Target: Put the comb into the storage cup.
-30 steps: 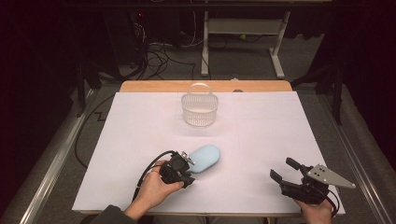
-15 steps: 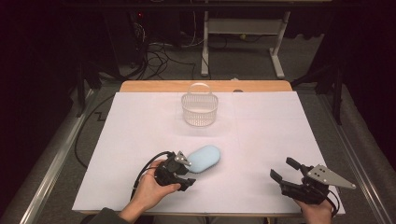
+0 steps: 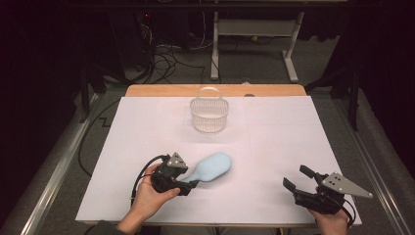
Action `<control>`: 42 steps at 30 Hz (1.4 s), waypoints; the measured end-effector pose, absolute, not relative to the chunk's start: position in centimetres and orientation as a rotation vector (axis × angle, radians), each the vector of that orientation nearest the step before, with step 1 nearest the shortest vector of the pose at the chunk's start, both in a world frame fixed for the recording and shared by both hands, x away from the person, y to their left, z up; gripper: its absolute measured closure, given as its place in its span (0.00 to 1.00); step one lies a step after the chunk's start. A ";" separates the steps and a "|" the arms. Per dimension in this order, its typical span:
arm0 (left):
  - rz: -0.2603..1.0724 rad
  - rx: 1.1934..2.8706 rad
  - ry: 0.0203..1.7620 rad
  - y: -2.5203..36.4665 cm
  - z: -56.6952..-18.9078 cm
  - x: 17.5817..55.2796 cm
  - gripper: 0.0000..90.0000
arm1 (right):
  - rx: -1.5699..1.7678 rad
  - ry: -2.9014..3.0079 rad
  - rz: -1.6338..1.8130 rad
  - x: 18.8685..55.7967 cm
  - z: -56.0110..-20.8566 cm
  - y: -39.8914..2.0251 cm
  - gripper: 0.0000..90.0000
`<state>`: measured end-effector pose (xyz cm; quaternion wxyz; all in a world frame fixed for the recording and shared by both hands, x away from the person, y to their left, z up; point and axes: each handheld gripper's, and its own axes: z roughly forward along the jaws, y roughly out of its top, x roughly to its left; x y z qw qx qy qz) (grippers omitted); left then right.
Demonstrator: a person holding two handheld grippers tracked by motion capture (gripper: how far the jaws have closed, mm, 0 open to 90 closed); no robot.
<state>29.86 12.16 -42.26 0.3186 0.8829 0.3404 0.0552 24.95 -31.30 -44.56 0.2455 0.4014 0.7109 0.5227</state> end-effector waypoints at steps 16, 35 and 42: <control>0.172 2.333 0.985 14.1 -42.9 30.6 0.36 | 1.099 1.945 1.427 25.0 -44.6 -31.2 0.26; 0.155 2.483 0.963 11.3 -44.5 31.6 0.31 | 1.105 1.958 1.423 25.1 -44.6 -31.2 0.26; 0.164 2.505 0.954 10.6 -44.8 32.0 0.33 | 1.106 1.958 1.425 25.1 -44.7 -31.2 0.26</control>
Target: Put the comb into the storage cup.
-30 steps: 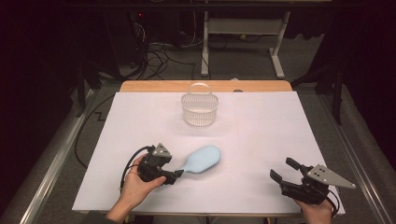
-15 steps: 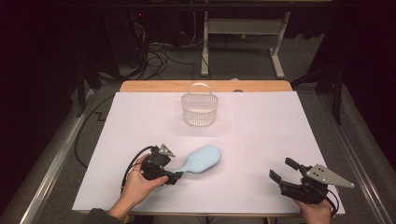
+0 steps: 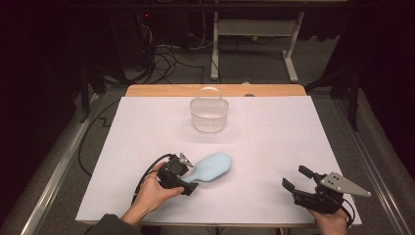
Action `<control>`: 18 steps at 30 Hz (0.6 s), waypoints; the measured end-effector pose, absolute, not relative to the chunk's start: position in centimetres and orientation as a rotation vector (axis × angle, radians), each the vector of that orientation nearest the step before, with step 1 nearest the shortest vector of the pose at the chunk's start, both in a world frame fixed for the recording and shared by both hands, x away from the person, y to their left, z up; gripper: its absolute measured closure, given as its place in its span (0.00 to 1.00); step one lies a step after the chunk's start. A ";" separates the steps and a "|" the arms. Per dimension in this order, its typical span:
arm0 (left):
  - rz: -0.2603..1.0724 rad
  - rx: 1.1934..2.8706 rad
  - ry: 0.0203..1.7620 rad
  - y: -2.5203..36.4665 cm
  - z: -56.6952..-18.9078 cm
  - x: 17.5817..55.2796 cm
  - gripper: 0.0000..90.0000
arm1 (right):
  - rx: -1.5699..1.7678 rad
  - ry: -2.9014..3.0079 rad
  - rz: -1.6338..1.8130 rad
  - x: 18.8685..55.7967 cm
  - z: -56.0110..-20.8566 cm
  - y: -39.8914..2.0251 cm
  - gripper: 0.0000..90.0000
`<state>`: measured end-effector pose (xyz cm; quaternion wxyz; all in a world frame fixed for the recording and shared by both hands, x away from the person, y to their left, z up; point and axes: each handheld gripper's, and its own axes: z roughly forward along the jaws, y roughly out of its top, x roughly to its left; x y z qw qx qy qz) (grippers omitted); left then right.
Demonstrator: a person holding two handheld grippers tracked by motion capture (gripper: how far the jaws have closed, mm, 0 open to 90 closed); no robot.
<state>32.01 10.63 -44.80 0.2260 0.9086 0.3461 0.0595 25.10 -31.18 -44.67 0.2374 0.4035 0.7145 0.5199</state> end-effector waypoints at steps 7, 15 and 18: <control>0.200 2.538 0.928 9.5 -44.6 32.1 0.40 | 1.105 1.957 1.425 25.1 -44.7 -31.2 0.26; 0.206 2.560 0.918 8.9 -44.8 32.2 0.49 | 1.106 1.958 1.426 25.1 -44.7 -31.2 0.26; 0.204 2.564 0.915 8.7 -44.9 32.2 0.53 | 1.104 1.958 1.426 25.1 -44.7 -31.2 0.26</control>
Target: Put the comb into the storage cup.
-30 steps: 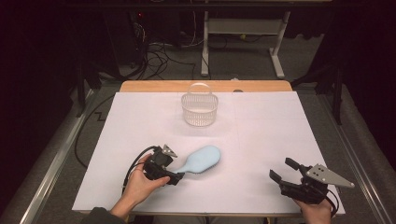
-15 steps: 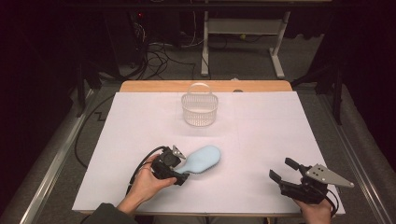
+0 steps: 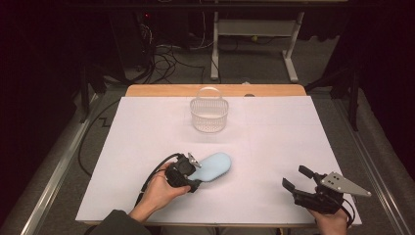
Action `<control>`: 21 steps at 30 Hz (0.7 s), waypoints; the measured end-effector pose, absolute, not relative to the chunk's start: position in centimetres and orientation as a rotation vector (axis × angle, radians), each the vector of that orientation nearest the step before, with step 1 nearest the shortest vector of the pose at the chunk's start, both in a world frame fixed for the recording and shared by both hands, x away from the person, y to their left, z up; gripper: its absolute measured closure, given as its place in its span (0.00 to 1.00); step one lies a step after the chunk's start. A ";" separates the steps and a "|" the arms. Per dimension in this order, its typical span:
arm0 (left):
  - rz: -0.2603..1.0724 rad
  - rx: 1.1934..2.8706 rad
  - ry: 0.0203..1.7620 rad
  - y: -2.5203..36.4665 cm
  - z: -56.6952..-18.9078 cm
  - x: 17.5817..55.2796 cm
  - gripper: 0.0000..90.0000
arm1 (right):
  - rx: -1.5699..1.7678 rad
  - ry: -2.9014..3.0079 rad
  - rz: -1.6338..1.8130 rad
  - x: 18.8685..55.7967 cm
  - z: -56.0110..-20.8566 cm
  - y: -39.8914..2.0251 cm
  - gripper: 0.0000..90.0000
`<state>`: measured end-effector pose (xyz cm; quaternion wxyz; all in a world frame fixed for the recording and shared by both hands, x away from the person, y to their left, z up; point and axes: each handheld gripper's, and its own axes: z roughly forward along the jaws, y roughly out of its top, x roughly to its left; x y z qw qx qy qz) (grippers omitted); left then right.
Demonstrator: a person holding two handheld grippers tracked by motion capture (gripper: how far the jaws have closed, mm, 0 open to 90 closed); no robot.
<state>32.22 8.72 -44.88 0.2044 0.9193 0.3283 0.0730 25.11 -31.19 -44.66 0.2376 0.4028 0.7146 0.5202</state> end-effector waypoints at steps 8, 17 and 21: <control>0.177 2.566 0.939 8.6 -44.8 32.3 0.59 | 1.106 1.960 1.424 25.1 -44.7 -31.1 0.26; 0.128 2.574 0.934 8.4 -44.7 32.4 0.71 | 1.105 1.967 1.420 25.1 -44.7 -31.1 0.26; 0.115 2.588 0.934 8.4 -44.6 32.4 0.73 | 1.111 1.967 1.426 25.1 -44.7 -31.1 0.26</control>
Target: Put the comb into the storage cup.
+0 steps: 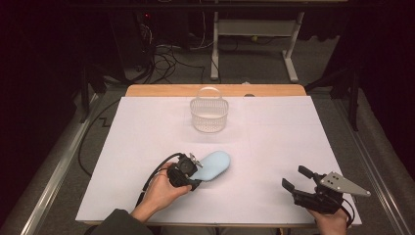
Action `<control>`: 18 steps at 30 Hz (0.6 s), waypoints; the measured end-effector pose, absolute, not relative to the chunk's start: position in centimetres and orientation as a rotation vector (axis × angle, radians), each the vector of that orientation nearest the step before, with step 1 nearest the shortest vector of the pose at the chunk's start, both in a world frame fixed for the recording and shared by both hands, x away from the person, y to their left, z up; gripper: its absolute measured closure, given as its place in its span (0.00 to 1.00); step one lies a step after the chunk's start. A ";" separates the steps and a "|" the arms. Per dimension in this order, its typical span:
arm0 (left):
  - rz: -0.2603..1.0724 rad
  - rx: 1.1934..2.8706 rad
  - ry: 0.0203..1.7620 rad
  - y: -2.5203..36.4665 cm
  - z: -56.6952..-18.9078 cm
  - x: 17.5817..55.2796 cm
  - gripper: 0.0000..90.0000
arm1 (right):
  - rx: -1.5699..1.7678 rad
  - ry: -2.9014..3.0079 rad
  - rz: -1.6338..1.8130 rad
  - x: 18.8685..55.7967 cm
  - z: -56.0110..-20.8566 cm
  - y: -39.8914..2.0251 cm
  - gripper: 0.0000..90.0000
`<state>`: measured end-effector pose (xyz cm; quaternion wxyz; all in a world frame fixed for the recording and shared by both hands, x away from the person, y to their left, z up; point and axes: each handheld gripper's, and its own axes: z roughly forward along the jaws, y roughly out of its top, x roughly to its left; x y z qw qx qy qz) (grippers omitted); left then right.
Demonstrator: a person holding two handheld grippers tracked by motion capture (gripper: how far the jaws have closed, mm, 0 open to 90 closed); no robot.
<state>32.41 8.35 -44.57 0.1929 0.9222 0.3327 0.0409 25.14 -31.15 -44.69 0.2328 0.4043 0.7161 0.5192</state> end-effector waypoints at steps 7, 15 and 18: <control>0.139 2.610 0.922 8.1 -44.5 32.2 0.76 | 1.109 1.968 1.421 25.1 -44.7 -31.1 0.26; 0.128 2.575 0.932 8.6 -44.4 32.3 0.77 | 1.107 1.969 1.422 25.1 -44.7 -31.2 0.26; 0.126 2.547 0.932 8.9 -44.3 32.3 0.77 | 1.106 1.969 1.422 25.1 -44.7 -31.1 0.26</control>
